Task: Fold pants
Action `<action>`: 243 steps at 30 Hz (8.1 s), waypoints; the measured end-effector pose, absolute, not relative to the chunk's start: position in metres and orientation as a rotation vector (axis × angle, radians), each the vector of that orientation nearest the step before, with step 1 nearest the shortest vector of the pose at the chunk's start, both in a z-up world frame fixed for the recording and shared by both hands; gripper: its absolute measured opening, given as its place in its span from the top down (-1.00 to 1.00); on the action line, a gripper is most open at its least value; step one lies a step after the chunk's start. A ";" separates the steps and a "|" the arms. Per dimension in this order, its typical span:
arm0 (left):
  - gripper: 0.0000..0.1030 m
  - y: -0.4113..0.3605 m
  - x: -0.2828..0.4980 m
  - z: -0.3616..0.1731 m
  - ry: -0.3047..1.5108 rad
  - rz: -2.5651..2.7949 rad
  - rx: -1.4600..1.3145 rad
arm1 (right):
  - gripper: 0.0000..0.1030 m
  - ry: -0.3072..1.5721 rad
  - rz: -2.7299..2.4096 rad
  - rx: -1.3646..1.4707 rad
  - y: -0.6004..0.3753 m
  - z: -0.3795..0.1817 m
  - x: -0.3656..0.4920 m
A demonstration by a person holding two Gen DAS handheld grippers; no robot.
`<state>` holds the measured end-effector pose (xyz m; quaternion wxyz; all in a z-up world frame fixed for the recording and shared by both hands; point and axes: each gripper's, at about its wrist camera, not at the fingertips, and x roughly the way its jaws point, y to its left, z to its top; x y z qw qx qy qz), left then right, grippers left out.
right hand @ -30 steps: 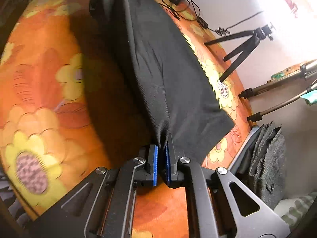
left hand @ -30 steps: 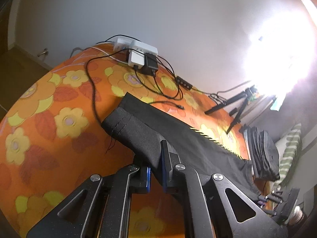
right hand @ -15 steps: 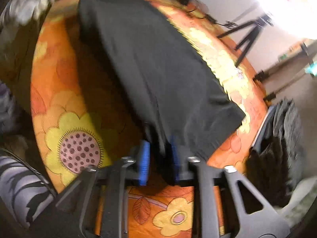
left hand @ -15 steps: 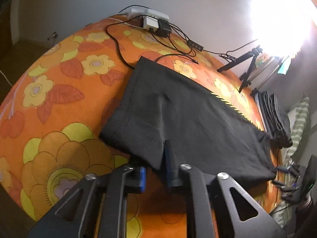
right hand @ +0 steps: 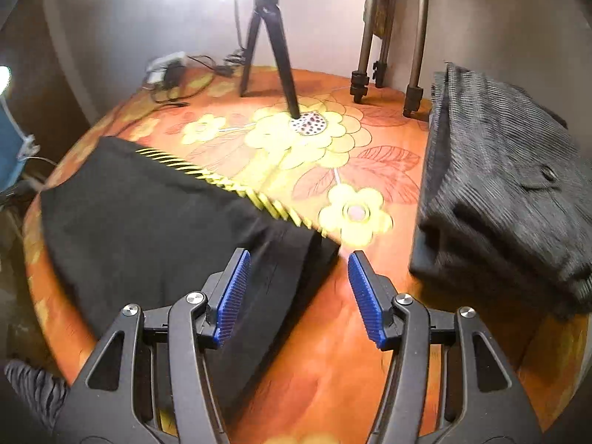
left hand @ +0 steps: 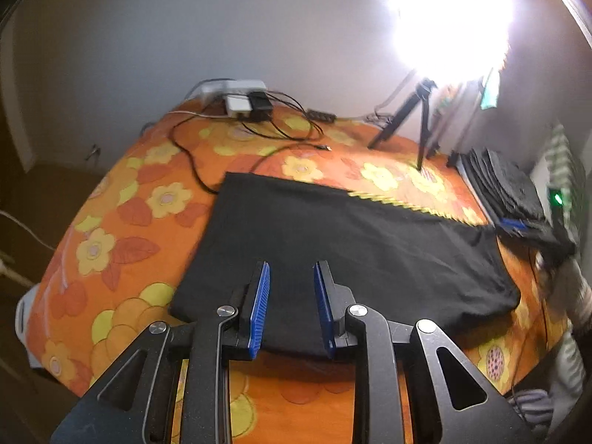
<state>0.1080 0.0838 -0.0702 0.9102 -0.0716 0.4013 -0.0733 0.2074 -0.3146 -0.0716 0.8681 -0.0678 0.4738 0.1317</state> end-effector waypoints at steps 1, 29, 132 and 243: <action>0.55 0.082 0.110 -0.072 0.837 -0.148 -0.140 | -0.11 1.002 0.265 -0.149 -0.313 -0.078 0.216; 0.55 0.013 0.138 -0.098 0.911 -0.342 -0.049 | -0.01 1.042 0.253 -0.055 -0.333 -0.064 0.157; 0.73 -0.021 0.102 -0.056 0.651 -0.598 -0.161 | 0.72 1.060 0.535 0.417 -0.134 -0.017 0.230; -0.06 0.188 0.117 -0.147 0.974 -0.004 -0.796 | -0.25 1.188 0.476 0.425 -0.120 -0.125 0.297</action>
